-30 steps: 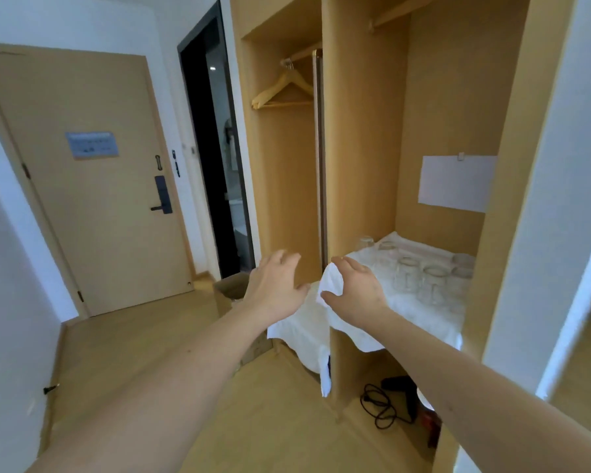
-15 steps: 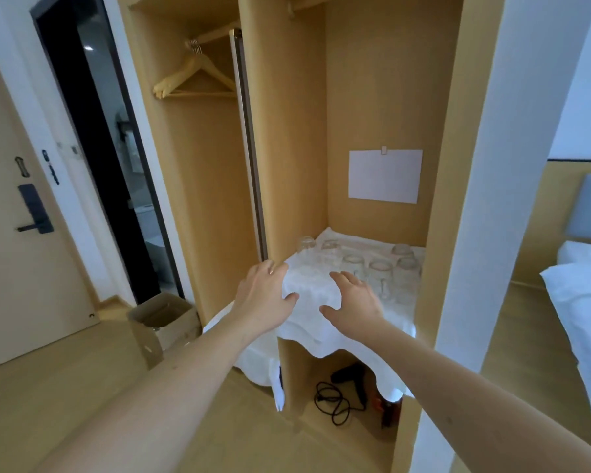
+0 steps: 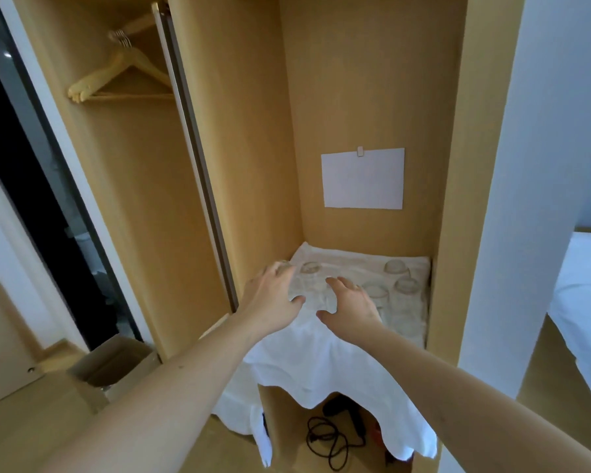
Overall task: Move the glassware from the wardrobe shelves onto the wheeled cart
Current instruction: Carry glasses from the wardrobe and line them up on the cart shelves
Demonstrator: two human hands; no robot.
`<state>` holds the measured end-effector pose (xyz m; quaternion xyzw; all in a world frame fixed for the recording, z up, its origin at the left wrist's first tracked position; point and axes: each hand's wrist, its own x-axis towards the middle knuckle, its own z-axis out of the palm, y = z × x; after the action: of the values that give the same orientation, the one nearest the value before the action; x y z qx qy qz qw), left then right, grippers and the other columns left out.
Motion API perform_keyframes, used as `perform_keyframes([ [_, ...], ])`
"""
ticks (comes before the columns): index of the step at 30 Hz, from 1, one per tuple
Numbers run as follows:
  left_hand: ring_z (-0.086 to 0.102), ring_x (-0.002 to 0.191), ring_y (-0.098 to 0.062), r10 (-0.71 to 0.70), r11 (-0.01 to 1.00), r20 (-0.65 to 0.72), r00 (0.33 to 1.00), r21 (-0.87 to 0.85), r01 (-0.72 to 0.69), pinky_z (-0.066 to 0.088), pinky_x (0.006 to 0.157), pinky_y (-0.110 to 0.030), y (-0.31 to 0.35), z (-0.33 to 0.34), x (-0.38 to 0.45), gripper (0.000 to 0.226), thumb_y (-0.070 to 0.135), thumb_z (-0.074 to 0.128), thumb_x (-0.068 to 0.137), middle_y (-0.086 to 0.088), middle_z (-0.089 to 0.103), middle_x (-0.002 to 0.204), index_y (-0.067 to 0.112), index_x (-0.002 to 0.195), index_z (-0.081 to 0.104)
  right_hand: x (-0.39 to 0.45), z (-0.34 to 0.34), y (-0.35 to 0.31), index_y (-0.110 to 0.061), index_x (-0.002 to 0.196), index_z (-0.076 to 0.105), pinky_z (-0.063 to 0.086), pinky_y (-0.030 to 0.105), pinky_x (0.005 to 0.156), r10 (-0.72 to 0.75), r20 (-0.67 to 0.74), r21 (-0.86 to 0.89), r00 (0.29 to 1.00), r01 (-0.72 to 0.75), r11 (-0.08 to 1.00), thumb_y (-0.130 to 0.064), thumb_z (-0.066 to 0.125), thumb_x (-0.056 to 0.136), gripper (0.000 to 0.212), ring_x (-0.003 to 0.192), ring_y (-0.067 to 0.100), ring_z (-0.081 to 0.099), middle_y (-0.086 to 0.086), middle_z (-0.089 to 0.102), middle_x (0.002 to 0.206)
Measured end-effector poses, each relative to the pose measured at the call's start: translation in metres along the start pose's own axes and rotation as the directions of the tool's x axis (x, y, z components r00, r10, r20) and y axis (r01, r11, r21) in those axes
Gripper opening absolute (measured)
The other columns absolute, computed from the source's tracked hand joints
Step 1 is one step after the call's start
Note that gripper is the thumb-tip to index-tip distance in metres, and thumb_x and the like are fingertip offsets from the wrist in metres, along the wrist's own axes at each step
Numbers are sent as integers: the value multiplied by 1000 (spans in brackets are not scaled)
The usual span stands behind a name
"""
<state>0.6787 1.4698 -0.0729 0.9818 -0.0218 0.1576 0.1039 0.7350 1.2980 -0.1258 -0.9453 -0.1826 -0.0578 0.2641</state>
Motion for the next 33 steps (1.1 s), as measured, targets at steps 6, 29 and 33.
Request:
perform_keyframes([
  [6,43,131,-28,41,997,16,999,-60,-40,39,107,-38,-1,31,62,52,41,65,92,-1,49,139,24,138,51,48,0,22,-21,153,35,41,37,106,39,-21,-53,999,-40,998,-42,66,91,72,137,28,42,2,41,153],
  [29,24,148,-31,406,908,258,877,-225,-354,31,117,-45,15,122,243,70,49,59,95,-9,28,163,23,155,33,143,-7,110,-20,154,36,41,40,112,497,-169,-116,851,-518,847,-43,66,90,74,141,26,38,3,39,156],
  [33,26,148,-30,438,895,289,851,-232,-382,32,116,-46,10,136,259,69,48,58,96,-8,30,161,24,155,33,161,-8,118,-21,152,38,44,38,108,542,-193,-161,818,-572,805,-45,68,89,74,137,27,43,4,43,152],
])
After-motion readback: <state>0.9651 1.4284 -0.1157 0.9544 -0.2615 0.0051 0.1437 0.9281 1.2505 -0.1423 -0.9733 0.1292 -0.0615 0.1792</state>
